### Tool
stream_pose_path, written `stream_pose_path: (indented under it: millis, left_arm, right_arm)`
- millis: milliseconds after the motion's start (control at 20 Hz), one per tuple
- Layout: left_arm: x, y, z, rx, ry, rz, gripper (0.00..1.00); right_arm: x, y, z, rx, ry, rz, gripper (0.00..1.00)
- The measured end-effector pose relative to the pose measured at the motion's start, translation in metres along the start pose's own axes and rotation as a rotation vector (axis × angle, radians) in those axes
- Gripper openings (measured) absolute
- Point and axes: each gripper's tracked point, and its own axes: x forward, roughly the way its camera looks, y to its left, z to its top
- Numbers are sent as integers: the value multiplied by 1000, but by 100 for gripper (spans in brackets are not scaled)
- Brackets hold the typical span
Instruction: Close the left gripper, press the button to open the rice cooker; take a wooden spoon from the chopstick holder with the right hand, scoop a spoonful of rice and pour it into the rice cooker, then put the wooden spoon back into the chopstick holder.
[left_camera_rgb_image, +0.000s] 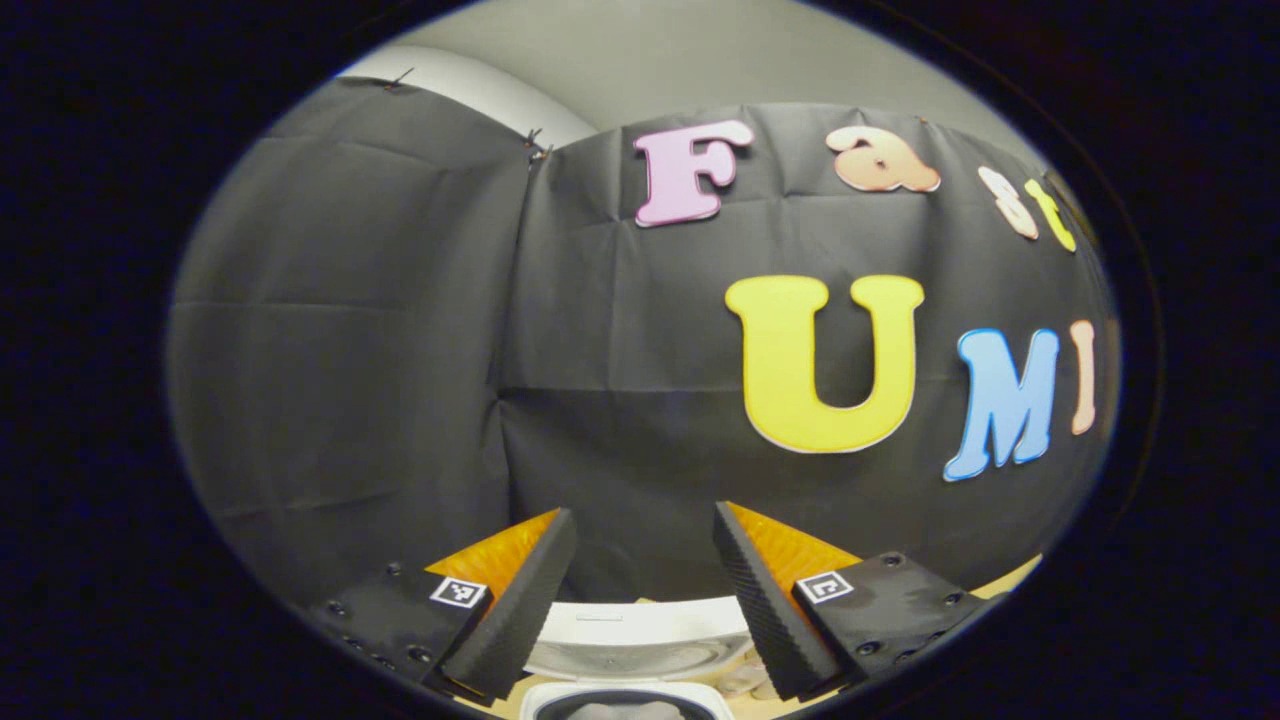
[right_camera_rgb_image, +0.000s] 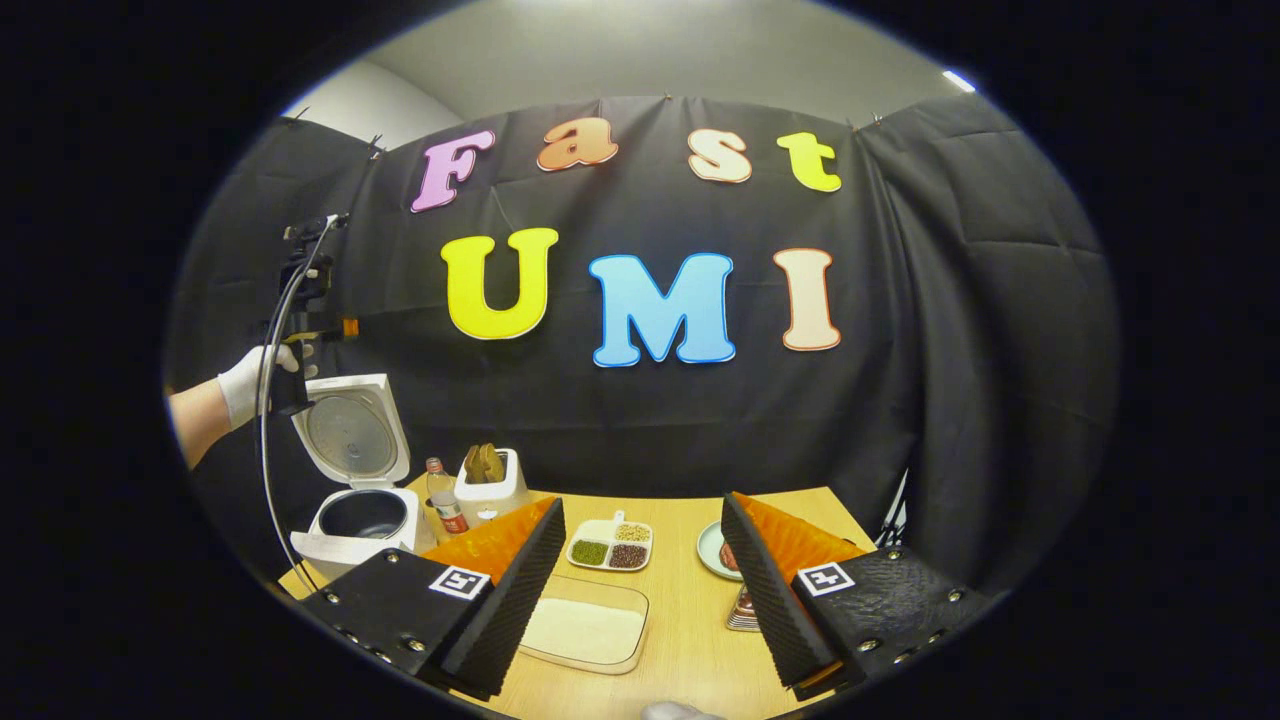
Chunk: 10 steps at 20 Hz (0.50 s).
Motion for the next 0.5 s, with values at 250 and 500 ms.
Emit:
stream_pose_path:
  millis: [250,500]
  left_arm:
    - [48,18,-73,-20,205,73,96]
    - [42,12,-79,-8,250,62,94]
  right_arm:
    - [2,-11,-8,10,34,-17,96]
    - [4,-14,-13,37,49,-15,96]
